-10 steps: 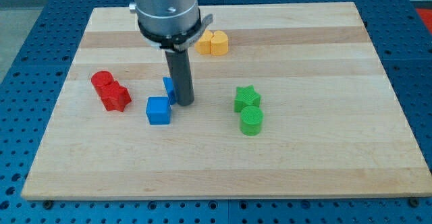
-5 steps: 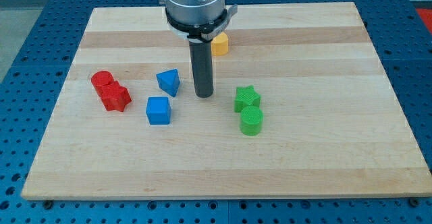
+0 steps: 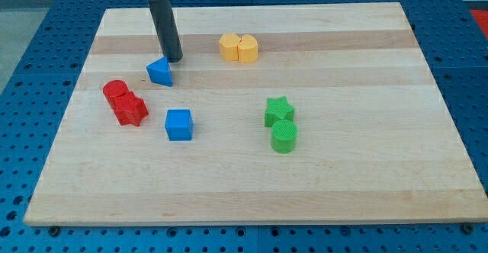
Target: Place blue triangle left diagonally towards red circle
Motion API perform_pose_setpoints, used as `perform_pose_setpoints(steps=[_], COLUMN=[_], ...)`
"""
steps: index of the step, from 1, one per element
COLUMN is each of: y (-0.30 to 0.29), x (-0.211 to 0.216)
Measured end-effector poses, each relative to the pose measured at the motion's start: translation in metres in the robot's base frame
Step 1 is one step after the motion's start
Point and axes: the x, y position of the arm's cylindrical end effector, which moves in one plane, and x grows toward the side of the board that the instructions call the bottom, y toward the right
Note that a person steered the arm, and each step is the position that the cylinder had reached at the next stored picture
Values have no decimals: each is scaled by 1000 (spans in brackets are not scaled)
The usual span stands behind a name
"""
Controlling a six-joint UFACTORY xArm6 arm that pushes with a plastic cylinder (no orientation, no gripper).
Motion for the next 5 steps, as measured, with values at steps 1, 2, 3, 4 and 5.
perform_pose_setpoints(steps=[1, 2, 3, 4, 5], y=[34, 78, 96, 65, -3], x=[0, 7, 35, 57, 53])
